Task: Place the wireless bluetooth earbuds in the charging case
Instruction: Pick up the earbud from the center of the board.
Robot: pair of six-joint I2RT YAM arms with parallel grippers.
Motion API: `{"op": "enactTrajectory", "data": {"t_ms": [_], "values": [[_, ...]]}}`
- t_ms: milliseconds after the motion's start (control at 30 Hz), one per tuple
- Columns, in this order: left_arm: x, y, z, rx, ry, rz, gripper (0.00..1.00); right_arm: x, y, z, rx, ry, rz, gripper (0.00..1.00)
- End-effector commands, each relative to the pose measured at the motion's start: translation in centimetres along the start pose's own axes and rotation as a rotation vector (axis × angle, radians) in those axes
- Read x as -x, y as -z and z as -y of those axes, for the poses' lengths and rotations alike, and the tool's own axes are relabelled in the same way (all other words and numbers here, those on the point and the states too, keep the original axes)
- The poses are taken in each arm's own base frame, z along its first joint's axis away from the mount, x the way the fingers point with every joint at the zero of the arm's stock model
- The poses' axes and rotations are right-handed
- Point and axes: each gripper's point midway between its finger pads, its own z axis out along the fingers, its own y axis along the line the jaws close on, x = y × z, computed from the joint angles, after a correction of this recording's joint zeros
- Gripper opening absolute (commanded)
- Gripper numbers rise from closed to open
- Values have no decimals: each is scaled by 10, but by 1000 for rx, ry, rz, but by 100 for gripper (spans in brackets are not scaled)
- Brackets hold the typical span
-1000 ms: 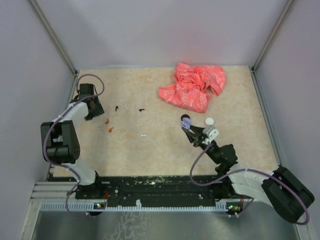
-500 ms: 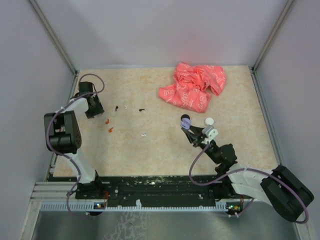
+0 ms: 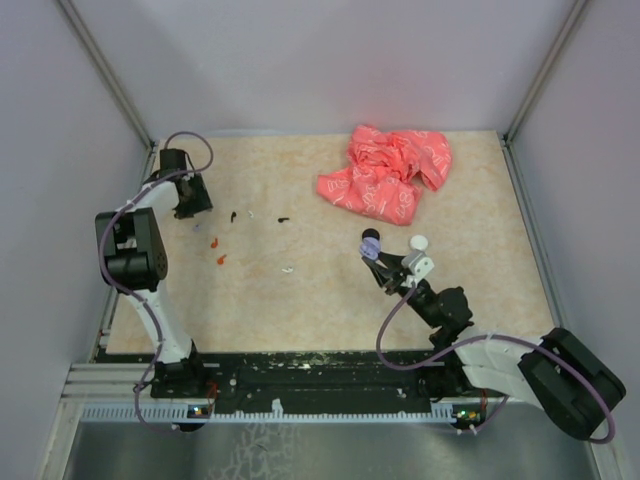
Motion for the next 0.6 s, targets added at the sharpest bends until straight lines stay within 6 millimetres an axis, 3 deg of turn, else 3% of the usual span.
{"op": "enactTrajectory", "data": {"t_ms": [0,233,400,567], "values": [[-12,-11,4,-31,-30,-73,59,8,-1,-1,5,9,37,0],[-27,-13,8,-61,-42,-136,55,7,-1,1,-2,15,31,0],[-43,-5,6,-53,-41,-192,53,9,-1,2,-7,18,39,0],[-46,7,6,-38,-59,-190,52,13,-1,2,-9,19,51,0]]}}
